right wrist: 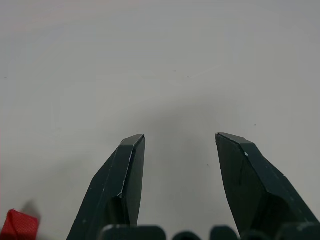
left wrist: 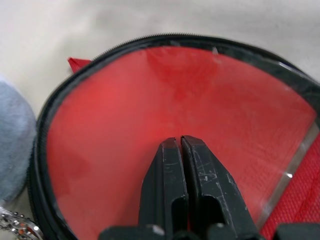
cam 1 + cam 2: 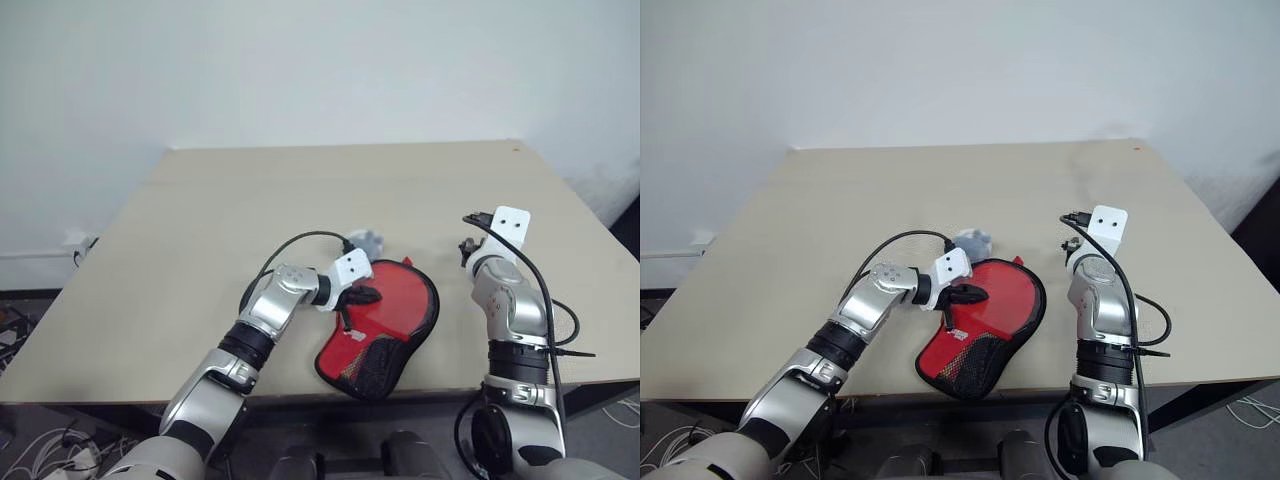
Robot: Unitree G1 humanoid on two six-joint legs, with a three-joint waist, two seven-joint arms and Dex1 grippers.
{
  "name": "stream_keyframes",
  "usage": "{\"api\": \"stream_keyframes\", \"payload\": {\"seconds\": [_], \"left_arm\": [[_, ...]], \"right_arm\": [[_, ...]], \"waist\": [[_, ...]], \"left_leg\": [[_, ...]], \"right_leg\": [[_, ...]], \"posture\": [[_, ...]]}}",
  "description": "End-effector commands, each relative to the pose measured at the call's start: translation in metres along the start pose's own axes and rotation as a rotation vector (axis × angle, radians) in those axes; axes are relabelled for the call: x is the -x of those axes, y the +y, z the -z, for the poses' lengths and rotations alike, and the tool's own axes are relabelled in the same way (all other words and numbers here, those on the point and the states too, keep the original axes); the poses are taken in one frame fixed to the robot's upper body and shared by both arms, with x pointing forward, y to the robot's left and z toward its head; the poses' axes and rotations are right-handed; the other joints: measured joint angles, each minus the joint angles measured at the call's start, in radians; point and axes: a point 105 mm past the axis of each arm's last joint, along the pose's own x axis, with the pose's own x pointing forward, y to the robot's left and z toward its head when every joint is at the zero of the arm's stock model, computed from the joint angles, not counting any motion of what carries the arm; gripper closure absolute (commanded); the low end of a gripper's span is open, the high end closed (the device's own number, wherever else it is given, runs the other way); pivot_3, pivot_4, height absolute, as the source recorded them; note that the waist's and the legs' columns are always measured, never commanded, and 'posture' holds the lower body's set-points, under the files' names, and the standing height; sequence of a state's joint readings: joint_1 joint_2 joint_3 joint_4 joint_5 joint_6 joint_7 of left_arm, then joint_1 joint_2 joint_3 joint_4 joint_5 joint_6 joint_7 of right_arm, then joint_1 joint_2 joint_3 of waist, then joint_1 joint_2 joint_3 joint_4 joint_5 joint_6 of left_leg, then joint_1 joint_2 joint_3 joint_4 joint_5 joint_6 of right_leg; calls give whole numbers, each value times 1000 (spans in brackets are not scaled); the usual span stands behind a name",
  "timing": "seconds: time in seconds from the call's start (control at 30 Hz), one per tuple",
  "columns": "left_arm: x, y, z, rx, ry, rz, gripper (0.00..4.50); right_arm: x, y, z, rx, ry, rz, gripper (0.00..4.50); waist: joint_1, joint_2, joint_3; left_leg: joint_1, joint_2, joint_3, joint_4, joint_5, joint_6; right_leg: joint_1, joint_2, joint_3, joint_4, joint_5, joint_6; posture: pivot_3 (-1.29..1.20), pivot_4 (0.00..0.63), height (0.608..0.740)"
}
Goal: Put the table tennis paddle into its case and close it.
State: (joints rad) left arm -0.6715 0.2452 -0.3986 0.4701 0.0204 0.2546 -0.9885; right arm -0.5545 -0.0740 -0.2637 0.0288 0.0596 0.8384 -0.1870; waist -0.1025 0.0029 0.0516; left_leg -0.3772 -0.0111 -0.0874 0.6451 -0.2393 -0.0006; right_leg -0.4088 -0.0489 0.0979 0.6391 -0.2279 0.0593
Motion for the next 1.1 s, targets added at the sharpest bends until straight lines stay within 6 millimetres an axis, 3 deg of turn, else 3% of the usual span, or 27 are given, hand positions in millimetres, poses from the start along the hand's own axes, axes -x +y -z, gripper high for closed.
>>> {"api": "stream_keyframes", "payload": {"seconds": [0.03,0.23,0.4,0.67,0.93,1.03,1.1], "left_arm": [[3,2,6,-25,56,2,4456],[1,-1,14,11,71,7,4456],[-4,3,-3,49,-34,-32,4456],[-11,6,-15,108,-140,-64,4456],[-22,11,-43,140,-268,-88,4456],[-28,11,-43,140,-257,-89,4456],[-34,8,-32,142,-202,-78,4456]], "right_arm": [[4,12,-30,23,-104,-87,2081],[7,25,-42,69,-141,-194,2081],[8,31,-42,90,-143,-232,2081],[18,51,-46,122,-167,-370,2081],[18,51,-48,127,-170,-389,2081],[18,51,-48,127,-172,-389,2081],[19,52,-49,127,-175,-391,2081]], "waist": [[0,0,0],[-1,0,0],[1,0,0],[1,0,0],[2,0,0],[1,0,0],[1,0,0]], "left_leg": [[0,0,0,0,0,0],[1,0,0,0,0,0],[1,0,0,1,0,1],[0,0,-1,2,0,1],[0,0,-1,3,0,1],[0,0,0,3,0,1],[0,0,0,3,0,1]], "right_leg": [[0,0,0,0,0,0],[1,0,0,1,0,0],[2,0,0,1,0,0],[2,0,0,1,0,0],[2,0,0,1,0,0],[2,0,0,1,0,0],[2,0,0,1,0,0]], "posture": [[0,0,740],[0,0,740],[0,0,740],[0,0,740],[0,0,740],[0,0,740],[0,0,740]]}}
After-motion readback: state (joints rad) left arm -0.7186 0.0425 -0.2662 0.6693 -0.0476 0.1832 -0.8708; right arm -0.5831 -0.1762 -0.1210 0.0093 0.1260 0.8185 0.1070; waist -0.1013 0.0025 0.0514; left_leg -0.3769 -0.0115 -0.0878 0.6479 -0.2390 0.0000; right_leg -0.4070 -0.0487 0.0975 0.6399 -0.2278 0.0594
